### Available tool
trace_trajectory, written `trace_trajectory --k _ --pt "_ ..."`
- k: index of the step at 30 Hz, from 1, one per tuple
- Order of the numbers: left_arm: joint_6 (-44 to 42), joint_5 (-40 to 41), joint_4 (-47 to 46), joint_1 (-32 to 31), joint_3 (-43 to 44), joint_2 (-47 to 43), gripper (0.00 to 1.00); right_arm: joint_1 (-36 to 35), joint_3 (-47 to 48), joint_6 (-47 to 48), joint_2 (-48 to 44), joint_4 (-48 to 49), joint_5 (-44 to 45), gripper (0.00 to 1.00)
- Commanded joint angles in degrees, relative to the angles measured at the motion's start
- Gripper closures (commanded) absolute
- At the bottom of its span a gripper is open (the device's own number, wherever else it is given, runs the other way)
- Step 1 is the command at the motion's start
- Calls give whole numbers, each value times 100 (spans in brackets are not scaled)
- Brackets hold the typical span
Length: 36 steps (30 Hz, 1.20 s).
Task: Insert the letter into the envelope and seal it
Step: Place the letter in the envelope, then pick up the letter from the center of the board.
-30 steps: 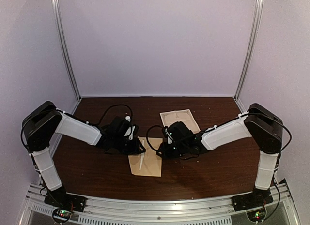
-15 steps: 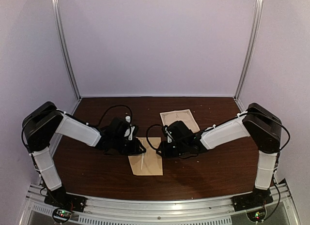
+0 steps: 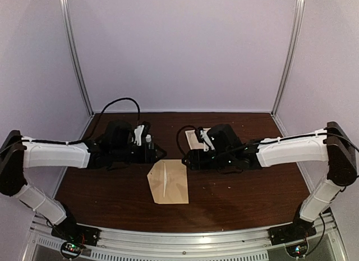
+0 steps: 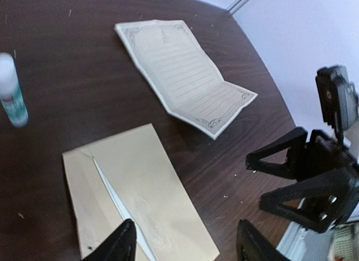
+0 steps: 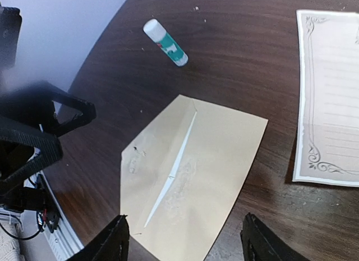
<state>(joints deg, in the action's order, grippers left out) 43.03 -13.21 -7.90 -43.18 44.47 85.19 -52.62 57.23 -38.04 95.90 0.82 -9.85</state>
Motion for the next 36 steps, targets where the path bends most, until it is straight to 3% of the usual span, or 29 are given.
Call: trace_trajectory --k 1,4,9,16,18,24,36 --pt "-664 707 818 52 564 -809 21 14 -42 324 -917 -864 867 27" --pt "-1096 799 1621 322 1031 -1057 10 79 10 457 -1318 -1408 1329 18" --pt "-1851 596 2420 1349 1618 -1210 7 278 16 516 -1783 -2136 2055 0" --pt "-2301 -40 2253 3263 1513 -1523 6 965 -230 253 -1904 -2342 2004 0" --pt "-2374 107 2107 3594 1389 -1644 6 1212 -395 14 -1864 -2214 1898 0" --pt "-2661 957 2169 3754 1260 -2029 6 1766 -892 -646 -1525 -1344 1308 0" --pt "-2545 1178 2028 3753 833 -2686 6 2057 -1229 -1646 -503 250 1118 6"
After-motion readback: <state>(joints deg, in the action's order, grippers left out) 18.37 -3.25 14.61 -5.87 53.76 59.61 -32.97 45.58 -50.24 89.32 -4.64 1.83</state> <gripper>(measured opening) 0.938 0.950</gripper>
